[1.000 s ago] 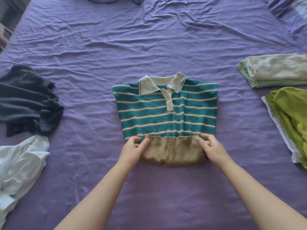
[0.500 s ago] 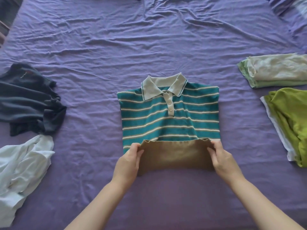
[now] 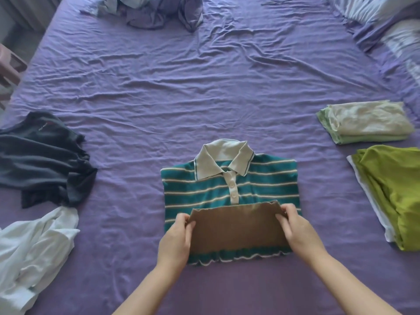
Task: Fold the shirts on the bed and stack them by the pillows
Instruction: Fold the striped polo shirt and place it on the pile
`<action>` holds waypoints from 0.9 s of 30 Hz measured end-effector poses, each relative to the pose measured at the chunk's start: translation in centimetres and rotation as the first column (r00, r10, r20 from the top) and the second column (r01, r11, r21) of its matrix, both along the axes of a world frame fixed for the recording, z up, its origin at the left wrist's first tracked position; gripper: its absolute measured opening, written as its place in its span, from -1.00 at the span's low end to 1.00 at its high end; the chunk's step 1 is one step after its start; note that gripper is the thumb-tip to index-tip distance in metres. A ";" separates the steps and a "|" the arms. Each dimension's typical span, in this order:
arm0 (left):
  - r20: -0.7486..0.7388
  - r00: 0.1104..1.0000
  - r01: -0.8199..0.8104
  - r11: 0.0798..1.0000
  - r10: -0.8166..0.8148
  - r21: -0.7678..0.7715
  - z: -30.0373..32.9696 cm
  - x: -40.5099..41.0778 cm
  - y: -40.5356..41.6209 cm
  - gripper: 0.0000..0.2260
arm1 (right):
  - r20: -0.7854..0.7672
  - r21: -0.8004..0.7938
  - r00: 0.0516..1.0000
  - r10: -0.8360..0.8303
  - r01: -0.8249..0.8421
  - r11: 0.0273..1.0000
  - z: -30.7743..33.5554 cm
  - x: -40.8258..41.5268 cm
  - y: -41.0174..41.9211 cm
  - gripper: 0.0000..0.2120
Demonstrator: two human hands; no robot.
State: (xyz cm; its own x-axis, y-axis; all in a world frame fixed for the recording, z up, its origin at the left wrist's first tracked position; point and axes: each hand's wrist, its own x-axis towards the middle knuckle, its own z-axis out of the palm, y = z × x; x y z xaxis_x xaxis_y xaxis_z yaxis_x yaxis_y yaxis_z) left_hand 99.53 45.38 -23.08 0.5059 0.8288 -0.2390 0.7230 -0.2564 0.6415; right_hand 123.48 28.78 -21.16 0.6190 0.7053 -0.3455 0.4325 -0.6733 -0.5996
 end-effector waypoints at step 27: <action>-0.053 0.998 -0.017 0.999 0.019 0.036 -3.4 16.8 15.6 -0.56 | -0.010 0.132 0.974 0.225 -0.222 0.966 -6.3 12.6 19.0 -0.48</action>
